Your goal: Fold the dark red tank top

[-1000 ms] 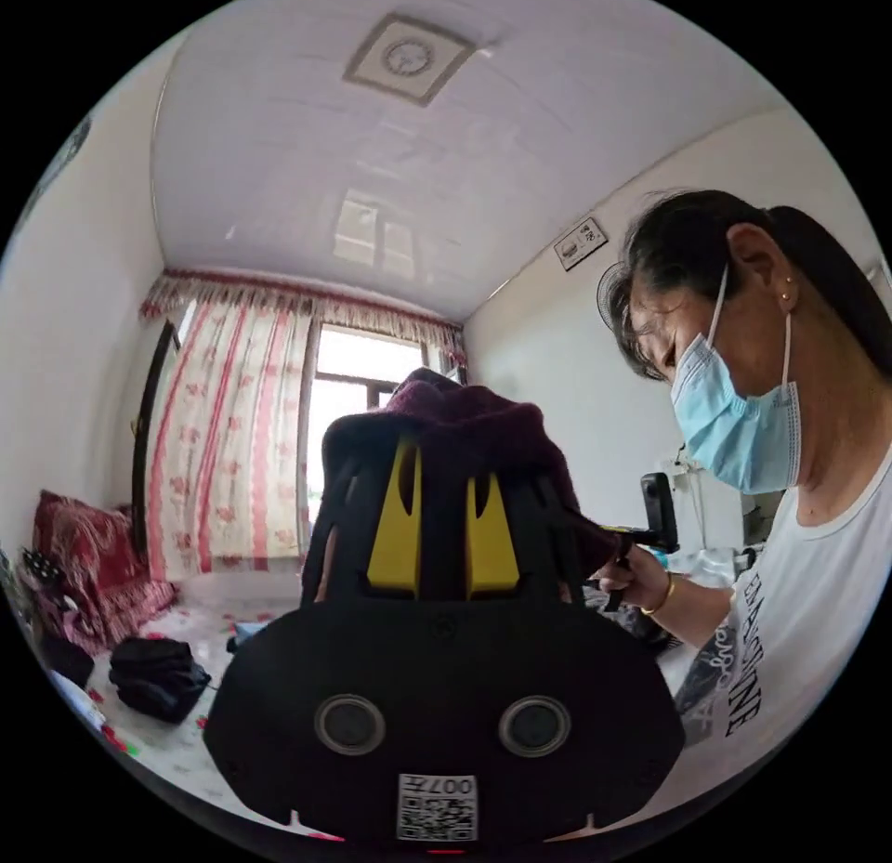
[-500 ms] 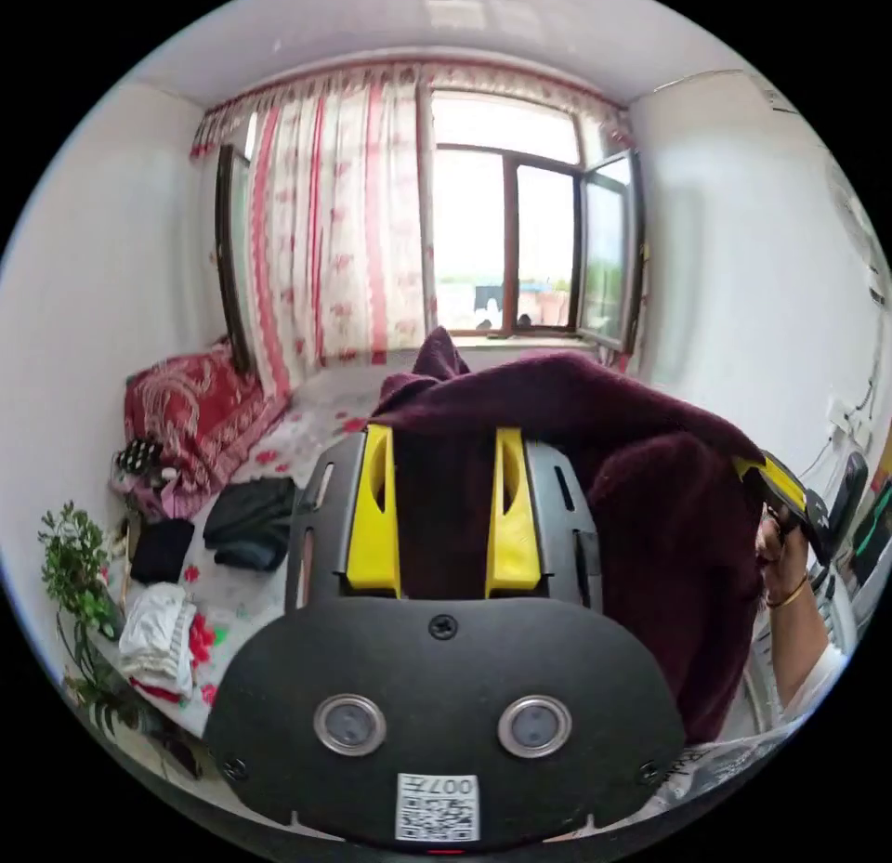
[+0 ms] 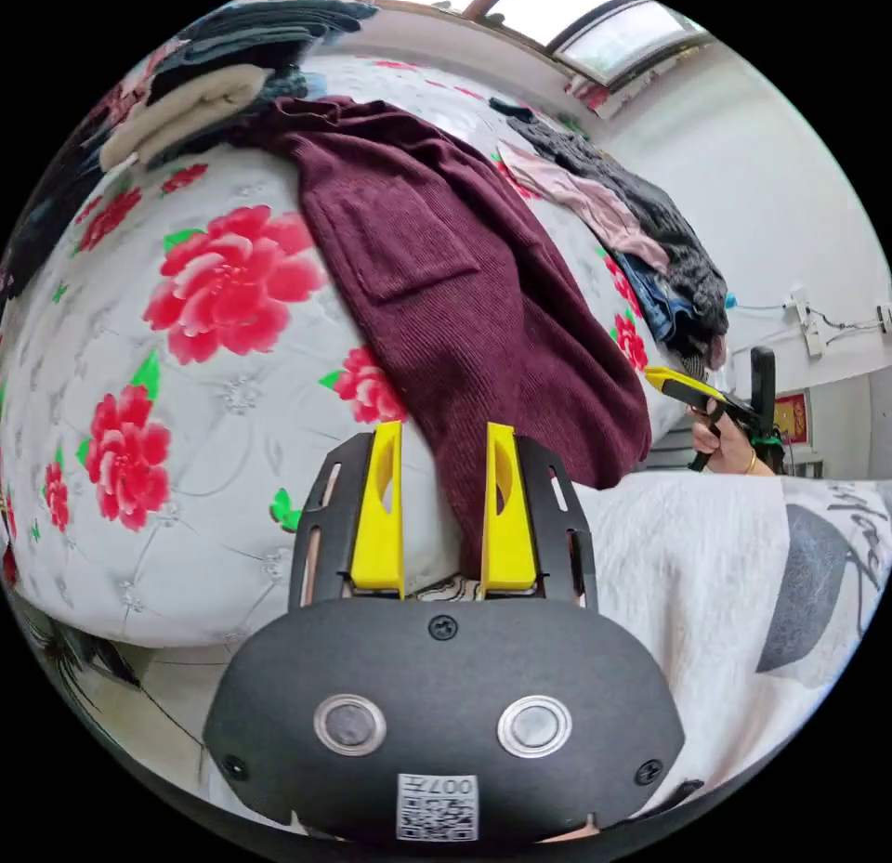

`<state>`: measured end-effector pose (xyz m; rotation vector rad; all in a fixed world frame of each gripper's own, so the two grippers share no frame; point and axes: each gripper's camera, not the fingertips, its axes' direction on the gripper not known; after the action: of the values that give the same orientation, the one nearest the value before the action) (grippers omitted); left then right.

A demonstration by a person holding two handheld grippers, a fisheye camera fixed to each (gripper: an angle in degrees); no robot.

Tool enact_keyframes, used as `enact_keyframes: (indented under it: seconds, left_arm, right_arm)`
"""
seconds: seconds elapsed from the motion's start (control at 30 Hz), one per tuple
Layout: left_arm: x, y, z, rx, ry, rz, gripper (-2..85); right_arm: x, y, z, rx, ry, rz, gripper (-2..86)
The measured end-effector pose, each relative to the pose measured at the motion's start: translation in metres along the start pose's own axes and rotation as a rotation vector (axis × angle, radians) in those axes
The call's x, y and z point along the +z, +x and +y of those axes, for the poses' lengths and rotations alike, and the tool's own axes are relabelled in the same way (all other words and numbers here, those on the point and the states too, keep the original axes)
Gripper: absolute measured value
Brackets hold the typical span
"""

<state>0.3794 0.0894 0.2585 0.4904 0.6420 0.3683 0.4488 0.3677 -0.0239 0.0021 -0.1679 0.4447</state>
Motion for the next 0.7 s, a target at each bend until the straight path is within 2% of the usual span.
enact_keyframes:
  seconds: [0.1,0.17,0.23,0.33,0.43,0.53,0.7]
  left_arm:
    - [0.048,0.019,-0.02,0.157,-0.191,-0.058,10.3]
    - [0.057,0.024,-0.03,0.228,-0.201,-0.163,6.3]
    - [0.061,0.015,-0.051,0.217,-0.252,-0.157,4.4]
    - [0.031,-0.002,-0.06,0.12,-0.126,-0.182,4.1]
    - [-0.015,-0.018,-0.052,0.016,0.061,-0.175,4.7]
    - [-0.041,-0.021,-0.039,-0.005,0.188,-0.211,6.2]
    - [-0.03,-0.04,-0.006,-0.093,0.151,-0.198,8.9]
  right_arm:
    - [0.009,-0.003,-0.004,-0.041,-0.025,-0.006,8.1]
    - [0.026,-0.005,-0.016,-0.101,-0.123,0.029,7.1]
    - [0.033,-0.005,-0.028,-0.149,-0.19,0.034,6.0]
    - [-0.001,0.0,-0.042,-0.194,-0.062,0.058,4.3]
    - [-0.043,0.003,-0.047,-0.253,0.078,-0.027,4.2]
    - [-0.068,0.017,-0.049,-0.226,0.168,-0.055,5.1]
    - [-0.057,0.053,-0.038,-0.195,0.008,-0.15,7.1]
